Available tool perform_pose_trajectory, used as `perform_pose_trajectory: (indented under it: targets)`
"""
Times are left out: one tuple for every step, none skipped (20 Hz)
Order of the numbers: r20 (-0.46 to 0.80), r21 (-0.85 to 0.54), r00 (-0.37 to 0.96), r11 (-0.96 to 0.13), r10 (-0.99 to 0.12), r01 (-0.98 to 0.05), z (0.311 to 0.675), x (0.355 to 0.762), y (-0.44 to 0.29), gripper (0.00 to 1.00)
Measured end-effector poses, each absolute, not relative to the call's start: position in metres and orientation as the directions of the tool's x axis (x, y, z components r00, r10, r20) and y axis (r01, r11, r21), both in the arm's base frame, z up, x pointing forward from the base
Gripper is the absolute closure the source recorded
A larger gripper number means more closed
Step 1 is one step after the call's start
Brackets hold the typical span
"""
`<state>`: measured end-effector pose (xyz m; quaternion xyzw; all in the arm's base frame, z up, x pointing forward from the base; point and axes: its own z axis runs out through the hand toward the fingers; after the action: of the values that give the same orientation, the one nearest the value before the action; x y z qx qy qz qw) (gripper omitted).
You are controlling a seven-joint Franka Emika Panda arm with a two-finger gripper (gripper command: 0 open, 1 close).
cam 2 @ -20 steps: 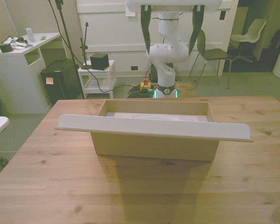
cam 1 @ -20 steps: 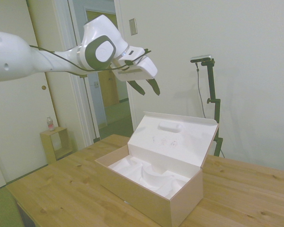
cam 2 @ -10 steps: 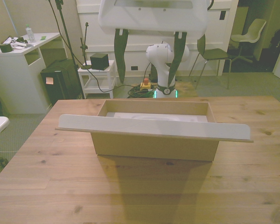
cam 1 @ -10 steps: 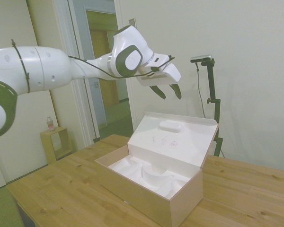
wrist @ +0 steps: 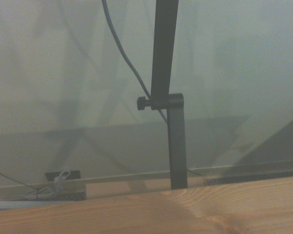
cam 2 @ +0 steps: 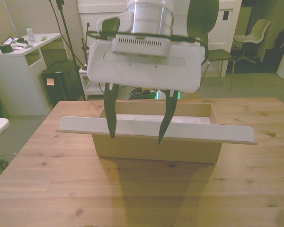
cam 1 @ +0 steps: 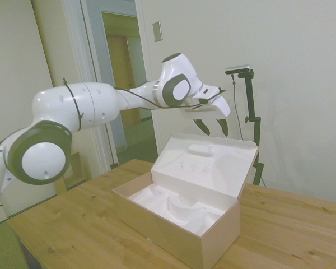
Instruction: Close the box
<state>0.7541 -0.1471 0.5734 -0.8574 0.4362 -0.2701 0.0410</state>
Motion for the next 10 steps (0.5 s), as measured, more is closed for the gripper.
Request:
perform_pose_trajectory:
  targets:
    - [0.423, -0.3, 0.475, -0.614, -0.771, -0.73, 0.568, 0.757, -0.149, 0.0]
    - [0.414, -0.292, 0.477, -0.609, -0.775, -0.737, 0.565, 0.757, -0.151, 0.0]
    - [0.397, -0.285, 0.477, -0.599, -0.784, -0.748, 0.565, 0.755, -0.153, 0.0]
    - [0.373, -0.283, 0.474, -0.585, -0.798, -0.76, 0.569, 0.751, -0.154, 0.0]
    - [0.348, -0.287, 0.468, -0.568, -0.812, -0.771, 0.575, 0.746, -0.156, 0.0]
    - [0.329, -0.295, 0.459, -0.552, -0.825, -0.78, 0.586, 0.739, -0.158, 0.0]
    - [0.306, -0.303, 0.453, -0.537, -0.837, -0.788, 0.597, 0.732, -0.159, 0.0]
    - [0.276, -0.306, 0.45, -0.521, -0.849, -0.796, 0.612, 0.719, -0.16, 0.0]
    - [0.252, -0.305, 0.448, -0.51, -0.858, -0.804, 0.623, 0.708, -0.159, 0.0]
    - [0.228, -0.303, 0.45, -0.502, -0.864, -0.81, 0.632, 0.695, -0.158, 0.0]
